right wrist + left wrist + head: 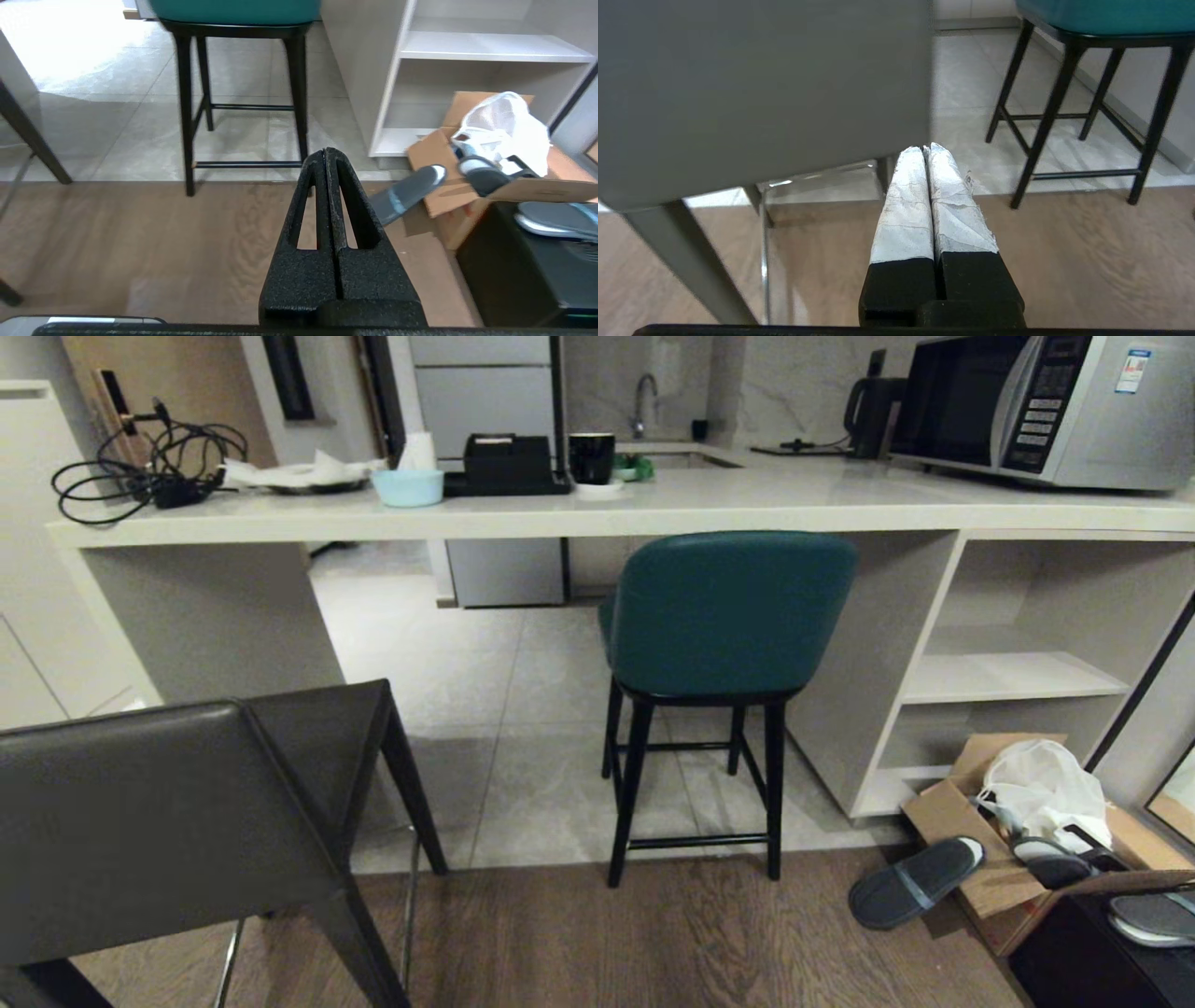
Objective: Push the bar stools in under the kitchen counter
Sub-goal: Push the gray chair back under the dining table
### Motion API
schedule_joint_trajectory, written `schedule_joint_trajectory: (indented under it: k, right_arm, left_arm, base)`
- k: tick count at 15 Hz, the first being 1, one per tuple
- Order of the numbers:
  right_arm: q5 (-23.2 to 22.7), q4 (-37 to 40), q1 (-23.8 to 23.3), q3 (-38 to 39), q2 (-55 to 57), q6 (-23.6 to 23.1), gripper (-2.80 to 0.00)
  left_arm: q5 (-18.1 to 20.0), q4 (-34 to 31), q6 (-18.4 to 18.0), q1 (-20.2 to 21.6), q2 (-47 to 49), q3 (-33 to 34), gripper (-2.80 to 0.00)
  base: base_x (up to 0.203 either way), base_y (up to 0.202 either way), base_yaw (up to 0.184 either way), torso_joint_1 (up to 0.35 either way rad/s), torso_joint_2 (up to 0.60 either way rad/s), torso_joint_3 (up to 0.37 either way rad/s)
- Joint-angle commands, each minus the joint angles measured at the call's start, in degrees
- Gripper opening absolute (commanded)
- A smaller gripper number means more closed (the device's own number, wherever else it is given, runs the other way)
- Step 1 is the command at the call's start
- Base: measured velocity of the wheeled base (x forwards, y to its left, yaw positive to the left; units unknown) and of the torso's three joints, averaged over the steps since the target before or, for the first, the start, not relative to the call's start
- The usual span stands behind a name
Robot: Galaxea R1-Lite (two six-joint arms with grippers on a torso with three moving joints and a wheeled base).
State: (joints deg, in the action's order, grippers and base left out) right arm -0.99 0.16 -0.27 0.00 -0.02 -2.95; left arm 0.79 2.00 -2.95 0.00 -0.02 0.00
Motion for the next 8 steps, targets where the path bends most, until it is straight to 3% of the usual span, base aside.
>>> schedule_joint_trajectory:
  k: [1,8]
  right_arm:
    - [0.01,0.0,0.0,0.0,0.02,-0.04,-2.8]
    - [0.02,0.01,0.0,0.0,0.02,-0.04,-2.8]
  left_arm:
    - [0.0,0.02,-0.04,0.0,0.02,1.05,-2.8]
    - [0.0,0.11,-0.04,-0.09,0.02,1.05,-2.8]
  base:
    - [0.0,0.2,-0.002,0.007,0.0,0.006]
    - [0.0,0.196,-0.002,0.003,0.0,0.003]
